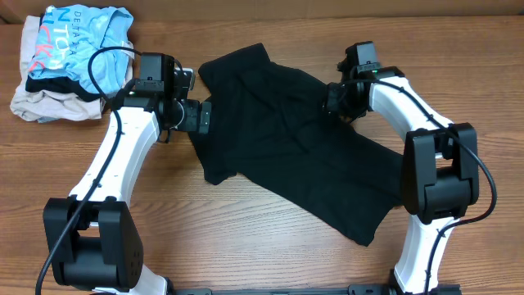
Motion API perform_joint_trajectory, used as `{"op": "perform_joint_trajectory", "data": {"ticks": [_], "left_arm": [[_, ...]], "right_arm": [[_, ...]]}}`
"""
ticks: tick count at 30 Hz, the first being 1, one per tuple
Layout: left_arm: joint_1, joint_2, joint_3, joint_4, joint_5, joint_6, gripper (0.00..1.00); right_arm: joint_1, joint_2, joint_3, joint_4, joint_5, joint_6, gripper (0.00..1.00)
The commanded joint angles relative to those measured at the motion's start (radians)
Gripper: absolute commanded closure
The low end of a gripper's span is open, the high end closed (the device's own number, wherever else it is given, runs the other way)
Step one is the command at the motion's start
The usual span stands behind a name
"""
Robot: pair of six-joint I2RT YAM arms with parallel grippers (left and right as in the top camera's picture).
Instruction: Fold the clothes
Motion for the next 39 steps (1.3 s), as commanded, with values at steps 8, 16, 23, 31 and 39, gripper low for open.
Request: {"op": "perform_joint_trajectory", "data": {"ticks": [8,16,23,31,39], "left_arm": [[-0.007,0.003,0.021,0.000,0.010,0.008,0.00],[-0.007,0.003,0.021,0.006,0.010,0.008,0.01],[-0.008,0.003,0.020,0.013,0.012,0.006,0.04],[-0.010,0.003,0.021,0.016,0.011,0.000,0.01],[-0.011,0.003,0.021,0.059,0.007,0.002,0.00]], "right_arm": [[0.030,-0.027,-0.005,0.053,0.039,0.058,0.94],[-0.062,-0.027,0.135,0.081,0.106,0.054,0.96],[-0.157,-0.022,0.194,0.343,0.145,0.054,0.96],[-0.198,0.048,0.194,0.607,0.266,0.053,0.61],[-0.205,-0.032,0.195,0.407,0.194,0.053,0.00]]}}
